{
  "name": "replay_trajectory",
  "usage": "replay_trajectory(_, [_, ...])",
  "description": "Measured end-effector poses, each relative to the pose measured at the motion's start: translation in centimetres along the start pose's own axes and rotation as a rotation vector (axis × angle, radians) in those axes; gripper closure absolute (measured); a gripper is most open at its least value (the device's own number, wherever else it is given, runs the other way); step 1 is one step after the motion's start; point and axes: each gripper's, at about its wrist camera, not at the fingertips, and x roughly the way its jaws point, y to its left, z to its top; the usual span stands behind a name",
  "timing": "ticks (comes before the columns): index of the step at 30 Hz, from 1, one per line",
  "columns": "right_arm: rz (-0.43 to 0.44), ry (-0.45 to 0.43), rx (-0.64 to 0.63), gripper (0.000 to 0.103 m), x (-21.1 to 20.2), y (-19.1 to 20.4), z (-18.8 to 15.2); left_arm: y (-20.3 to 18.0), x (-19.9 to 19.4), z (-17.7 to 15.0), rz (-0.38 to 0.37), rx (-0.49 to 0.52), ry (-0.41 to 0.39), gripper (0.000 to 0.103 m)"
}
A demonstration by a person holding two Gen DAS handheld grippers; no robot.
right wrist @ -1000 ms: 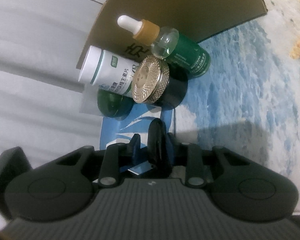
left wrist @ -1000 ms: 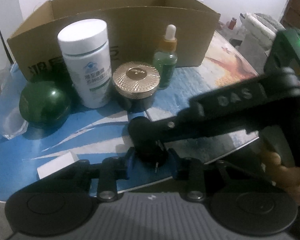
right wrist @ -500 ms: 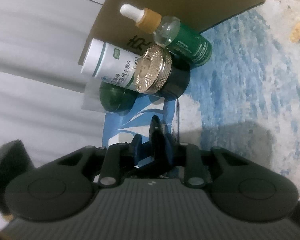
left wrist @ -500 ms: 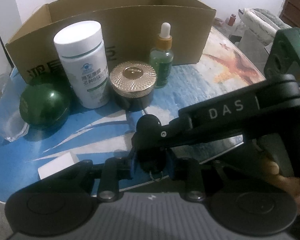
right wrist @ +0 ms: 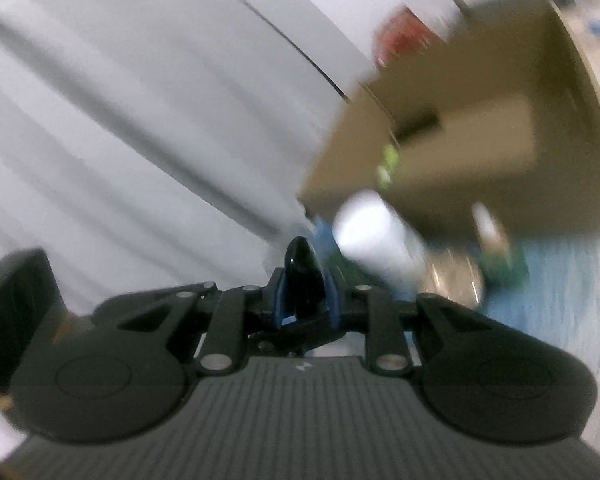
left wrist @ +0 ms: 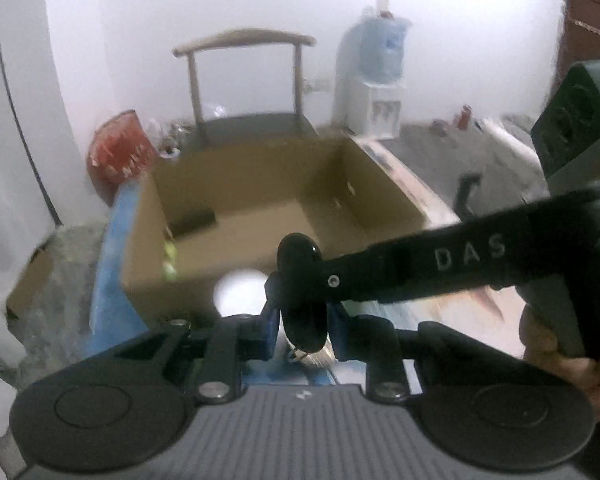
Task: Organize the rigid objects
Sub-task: 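Carry the black oval object into the box and open the right tool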
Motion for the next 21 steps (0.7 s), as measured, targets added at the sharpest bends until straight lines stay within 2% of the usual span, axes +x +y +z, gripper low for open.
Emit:
replay_trajectory(2, [0.002,0.003,-0.06,0.084,1.5,1.2,3.3,2.1,1.6,2.5,-0.004,-0.029,0.028,0.077])
replay_trajectory(4, [-0.01,0.036,-0.066,0.084,4.0,1.1,6.5,4.2,4.0,4.7,-0.01,-0.073,0.089,0.077])
replay_trajectory(8, [-0.029,0.167,0.025,0.084,10.8,-1.9,12.6,8.8,10.2,7.6,-0.057,-0.177,0.237,0.078])
replay_trajectory(10, [-0.044,0.227,0.087,0.084,14.3,-3.4,14.3,10.8,13.3,8.4,-0.085,-0.236,0.302,0.078])
replay_trajectory(13, [-0.084,0.295,0.152,0.084,16.5,-6.5,15.6,12.8,17.6,8.8,-0.116,-0.308,0.378,0.077])
replay_trajectory(14, [-0.097,0.31,0.167,0.084,15.9,-7.4,15.2,13.4,18.0,8.8,-0.114,-0.319,0.393,0.078])
replay_trajectory(19, [-0.141,0.36,0.218,0.083,19.7,-10.1,16.6,13.9,20.5,8.8,-0.047,-0.321,0.423,0.075])
replay_trajectory(21, [-0.16,0.364,0.221,0.082,20.5,-10.5,17.1,13.8,21.0,9.0,-0.019,-0.314,0.422,0.064])
